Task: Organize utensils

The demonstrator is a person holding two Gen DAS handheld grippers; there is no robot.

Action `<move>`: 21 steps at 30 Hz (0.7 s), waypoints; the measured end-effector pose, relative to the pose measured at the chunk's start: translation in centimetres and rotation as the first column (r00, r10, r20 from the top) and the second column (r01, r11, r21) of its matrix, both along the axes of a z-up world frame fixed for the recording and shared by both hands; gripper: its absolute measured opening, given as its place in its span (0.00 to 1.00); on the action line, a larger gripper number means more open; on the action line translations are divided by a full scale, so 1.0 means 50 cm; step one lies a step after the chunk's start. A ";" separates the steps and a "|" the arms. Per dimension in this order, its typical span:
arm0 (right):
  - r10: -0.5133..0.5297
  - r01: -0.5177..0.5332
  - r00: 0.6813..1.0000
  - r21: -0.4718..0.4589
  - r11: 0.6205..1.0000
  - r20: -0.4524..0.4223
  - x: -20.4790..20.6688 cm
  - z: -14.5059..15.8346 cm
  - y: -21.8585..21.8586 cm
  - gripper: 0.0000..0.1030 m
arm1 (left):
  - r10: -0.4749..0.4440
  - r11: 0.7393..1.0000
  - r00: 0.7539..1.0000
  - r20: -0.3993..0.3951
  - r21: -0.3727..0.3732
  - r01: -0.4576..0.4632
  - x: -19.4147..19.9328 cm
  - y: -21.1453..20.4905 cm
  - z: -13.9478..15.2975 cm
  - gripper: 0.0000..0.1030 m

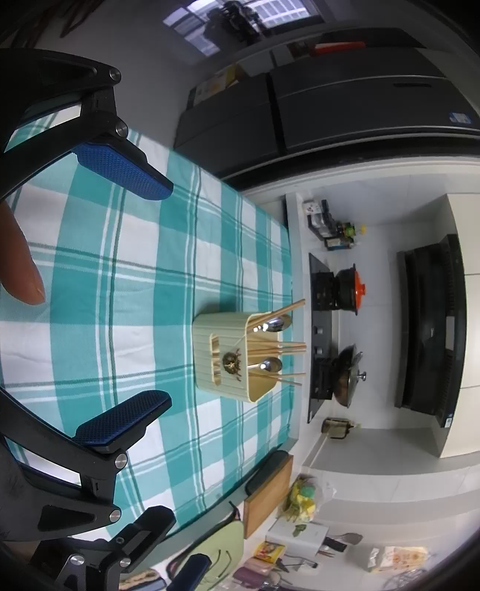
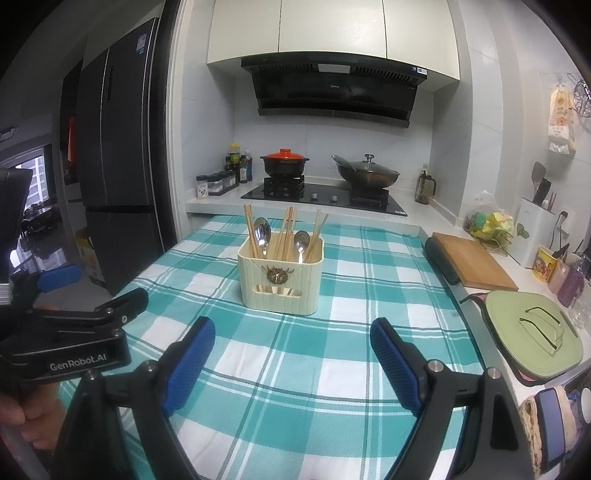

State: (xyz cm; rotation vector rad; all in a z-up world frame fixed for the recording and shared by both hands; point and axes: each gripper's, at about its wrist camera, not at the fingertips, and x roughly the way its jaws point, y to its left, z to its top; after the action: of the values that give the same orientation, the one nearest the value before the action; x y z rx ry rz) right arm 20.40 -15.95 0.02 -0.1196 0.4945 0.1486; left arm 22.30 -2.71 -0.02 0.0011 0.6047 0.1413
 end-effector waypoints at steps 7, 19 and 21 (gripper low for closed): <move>0.002 -0.002 1.000 -0.002 1.000 0.003 -0.002 0.002 0.003 0.85 | 0.000 1.000 1.000 -0.001 -0.003 0.000 0.001 -0.001 -0.001 1.00; 0.005 -0.005 1.000 -0.008 1.000 -0.006 -0.001 0.000 0.003 0.85 | -0.014 1.000 1.000 -0.002 -0.026 0.014 0.001 -0.002 -0.004 1.00; 0.003 -0.003 1.000 -0.007 1.000 -0.010 0.001 -0.002 0.003 0.85 | -0.015 0.999 1.000 0.001 -0.039 0.015 0.002 0.000 -0.006 1.00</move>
State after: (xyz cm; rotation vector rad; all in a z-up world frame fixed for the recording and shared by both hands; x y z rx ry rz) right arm 20.42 -15.82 -0.06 -0.1266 0.5044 0.1500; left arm 22.38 -2.69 -0.32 -0.0317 0.6063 0.1147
